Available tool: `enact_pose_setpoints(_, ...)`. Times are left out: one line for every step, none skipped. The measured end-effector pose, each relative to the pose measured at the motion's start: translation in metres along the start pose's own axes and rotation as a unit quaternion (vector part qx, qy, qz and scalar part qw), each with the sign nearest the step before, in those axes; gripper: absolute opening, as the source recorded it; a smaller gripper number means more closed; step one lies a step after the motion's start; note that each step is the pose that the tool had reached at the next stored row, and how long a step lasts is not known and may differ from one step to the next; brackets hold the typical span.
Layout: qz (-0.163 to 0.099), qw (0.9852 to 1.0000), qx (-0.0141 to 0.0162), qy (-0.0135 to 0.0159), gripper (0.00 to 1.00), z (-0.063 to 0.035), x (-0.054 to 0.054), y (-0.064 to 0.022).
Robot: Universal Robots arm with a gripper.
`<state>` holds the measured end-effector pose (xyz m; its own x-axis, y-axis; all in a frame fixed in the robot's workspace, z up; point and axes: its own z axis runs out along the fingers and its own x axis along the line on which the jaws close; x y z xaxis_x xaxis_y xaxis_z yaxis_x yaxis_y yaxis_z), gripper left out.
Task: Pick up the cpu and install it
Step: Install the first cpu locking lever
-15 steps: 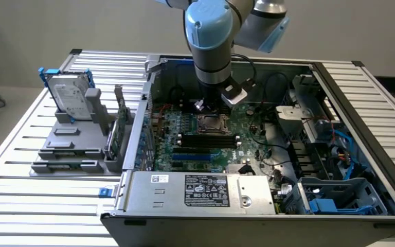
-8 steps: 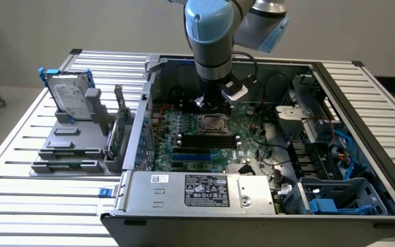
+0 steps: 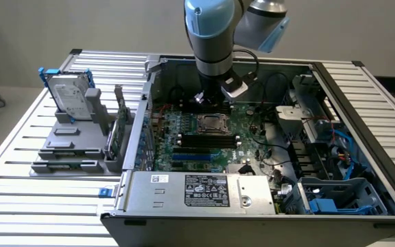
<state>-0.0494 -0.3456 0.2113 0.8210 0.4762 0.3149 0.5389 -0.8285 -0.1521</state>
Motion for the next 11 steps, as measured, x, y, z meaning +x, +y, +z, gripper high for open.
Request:
enact_pose_setpoints(0.002,1.0000,0.0013,-0.0027,0.11,-0.0001,-0.0001,0.0001)
enact_pose_setpoints(0.004,1.0000,0.0027,-0.0055,0.11,-0.0002,-0.0002,0.0001)
enact_pose_setpoints(0.006,0.9999,0.0043,-0.0086,0.11,-0.0003,-0.0003,0.0002)
enact_pose_setpoints(0.007,0.9999,0.0052,-0.0109,0.11,-0.0003,-0.0003,0.0004)
enact_pose_setpoints(0.008,0.9999,0.0048,-0.0125,0.11,-0.0004,-0.0004,0.0004)
enact_pose_setpoints(0.009,0.9999,0.0040,-0.0141,0.11,-0.0006,-0.0004,0.0004)
enact_pose_setpoints(0.009,0.9998,0.0033,-0.0152,0.11,-0.0012,-0.0002,0.0003)
enact_pose_setpoints(0.010,0.9998,0.0027,-0.0159,0.11,-0.0021,0.0001,0.0002)
enact_pose_setpoints(0.011,0.9998,0.0023,-0.0165,0.11,-0.0029,0.0003,0.0002)
enact_pose_setpoints(0.013,0.9998,0.0021,-0.0170,0.11,-0.0038,0.0005,0.0004)
enact_pose_setpoints(0.016,0.9997,0.0017,-0.0172,0.11,-0.0051,0.0007,0.0006)
